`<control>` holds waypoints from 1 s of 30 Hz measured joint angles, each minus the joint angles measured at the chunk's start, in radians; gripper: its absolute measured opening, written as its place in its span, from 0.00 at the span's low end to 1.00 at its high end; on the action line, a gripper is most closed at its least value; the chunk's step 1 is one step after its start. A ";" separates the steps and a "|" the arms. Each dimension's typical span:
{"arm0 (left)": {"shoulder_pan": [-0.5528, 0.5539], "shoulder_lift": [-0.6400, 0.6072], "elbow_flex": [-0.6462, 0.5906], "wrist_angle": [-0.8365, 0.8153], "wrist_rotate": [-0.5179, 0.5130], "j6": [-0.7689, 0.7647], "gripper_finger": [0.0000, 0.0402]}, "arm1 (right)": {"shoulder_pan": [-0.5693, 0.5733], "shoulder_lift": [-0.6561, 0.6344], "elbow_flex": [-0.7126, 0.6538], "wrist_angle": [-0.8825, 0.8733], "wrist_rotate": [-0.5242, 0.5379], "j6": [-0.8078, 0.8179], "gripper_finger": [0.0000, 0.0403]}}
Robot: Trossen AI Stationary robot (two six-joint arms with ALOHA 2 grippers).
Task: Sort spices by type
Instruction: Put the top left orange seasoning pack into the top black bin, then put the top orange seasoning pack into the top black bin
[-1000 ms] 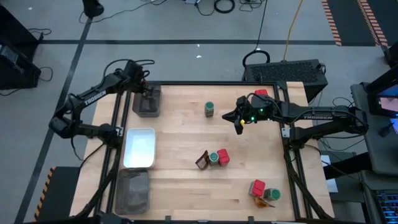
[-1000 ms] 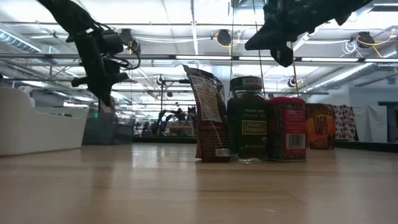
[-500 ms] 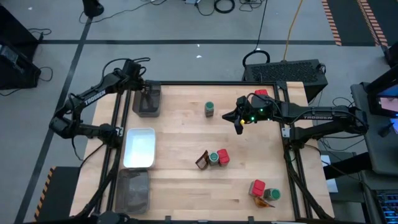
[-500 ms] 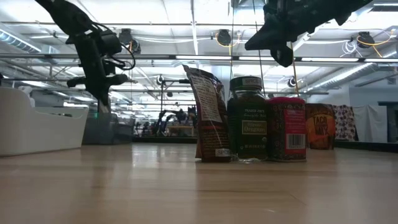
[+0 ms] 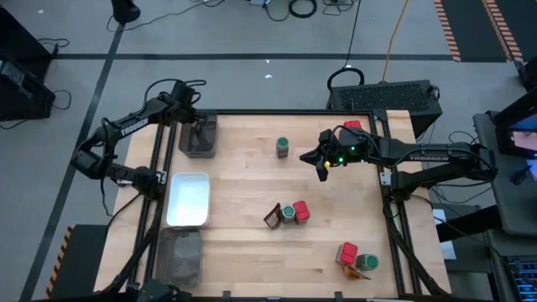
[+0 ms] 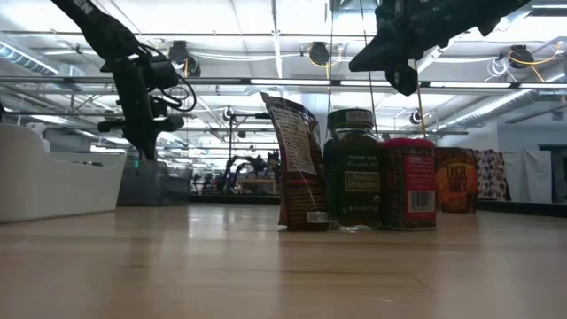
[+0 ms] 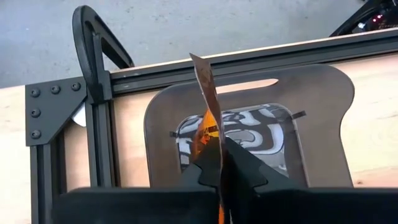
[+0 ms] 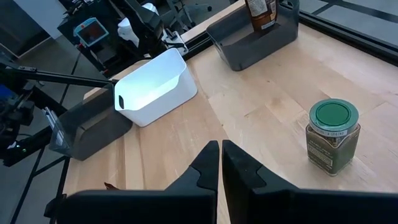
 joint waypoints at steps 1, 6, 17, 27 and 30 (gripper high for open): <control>0.000 0.000 0.000 0.000 0.000 0.000 0.07 | 0.000 0.000 0.000 0.000 0.000 0.000 0.00; 0.000 0.000 0.000 0.000 0.002 0.000 0.16 | 0.000 0.000 0.000 0.000 0.000 0.000 0.00; 0.000 0.000 0.006 -0.008 0.028 0.007 0.38 | 0.000 0.000 0.000 0.000 0.000 -0.002 0.00; -0.003 -0.061 0.176 -0.116 0.072 0.089 0.55 | 0.000 0.000 0.000 0.000 0.000 0.000 0.00; -0.004 -0.089 0.243 -0.171 0.073 0.108 0.56 | 0.000 0.000 0.000 0.000 0.000 0.000 0.00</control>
